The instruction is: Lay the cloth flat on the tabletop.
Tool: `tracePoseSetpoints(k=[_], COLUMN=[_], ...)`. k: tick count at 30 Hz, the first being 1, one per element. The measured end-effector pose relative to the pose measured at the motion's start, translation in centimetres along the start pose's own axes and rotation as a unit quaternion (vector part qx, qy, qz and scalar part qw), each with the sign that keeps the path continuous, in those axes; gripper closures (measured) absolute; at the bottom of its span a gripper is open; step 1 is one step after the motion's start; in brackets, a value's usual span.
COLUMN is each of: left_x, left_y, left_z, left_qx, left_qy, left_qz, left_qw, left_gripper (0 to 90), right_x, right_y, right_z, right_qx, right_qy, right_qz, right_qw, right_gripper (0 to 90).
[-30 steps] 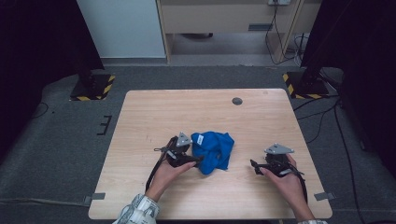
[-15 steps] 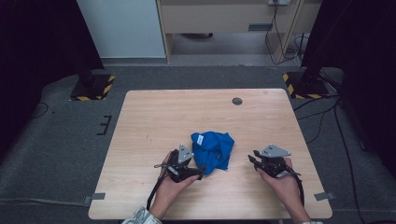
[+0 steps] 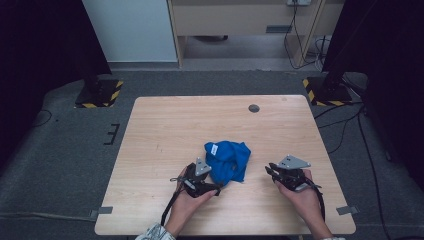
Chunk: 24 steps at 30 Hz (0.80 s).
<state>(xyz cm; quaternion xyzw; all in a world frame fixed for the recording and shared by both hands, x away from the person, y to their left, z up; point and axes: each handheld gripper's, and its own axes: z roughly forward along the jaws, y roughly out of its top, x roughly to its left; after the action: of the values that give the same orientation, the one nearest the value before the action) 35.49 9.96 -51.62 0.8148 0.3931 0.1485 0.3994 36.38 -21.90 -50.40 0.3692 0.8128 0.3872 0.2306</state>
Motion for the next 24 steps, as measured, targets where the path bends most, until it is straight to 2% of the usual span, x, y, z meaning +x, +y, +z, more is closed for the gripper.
tracePoseSetpoints(k=[1, 4, 7, 15, 19, 24], left_x=[0.2, 0.7, 1.3, 3.1, 4.0, 5.2], left_y=[-0.1, -0.3, -0.4, -0.5, -0.3, -0.3], left_z=[0.1, 0.2, -0.1, -0.8, -1.4, -2.2], left_qx=[0.004, 0.014, 0.018, 0.031, 0.033, 0.012], left_qy=[-0.003, -0.008, -0.020, -0.035, -0.032, -0.025], left_qz=[0.002, 0.003, 0.002, 0.007, 0.013, -0.009], left_qw=[1.0000, 0.9999, 0.9996, 0.9989, 0.9989, 0.9996], left_gripper=[17.9, 37.6, 52.8, 84.6, 88.5, 88.5], right_x=[0.0, 0.2, 0.2, 1.2, 2.4, 4.0], right_y=[0.0, 0.1, 0.2, 1.3, 2.5, 5.0], right_z=[0.0, -0.1, -0.2, -0.5, 0.2, 2.5], right_qx=[0.000, -0.004, -0.008, -0.025, -0.026, -0.027], right_qy=[0.001, 0.007, 0.011, 0.030, 0.056, 0.098], right_qz=[-0.001, -0.002, -0.001, -0.006, -0.006, 0.001], right_qw=[1.0000, 1.0000, 0.9999, 0.9992, 0.9981, 0.9948], right_gripper=[74.8, 74.5, 74.4, 78.9, 81.9, 78.9])
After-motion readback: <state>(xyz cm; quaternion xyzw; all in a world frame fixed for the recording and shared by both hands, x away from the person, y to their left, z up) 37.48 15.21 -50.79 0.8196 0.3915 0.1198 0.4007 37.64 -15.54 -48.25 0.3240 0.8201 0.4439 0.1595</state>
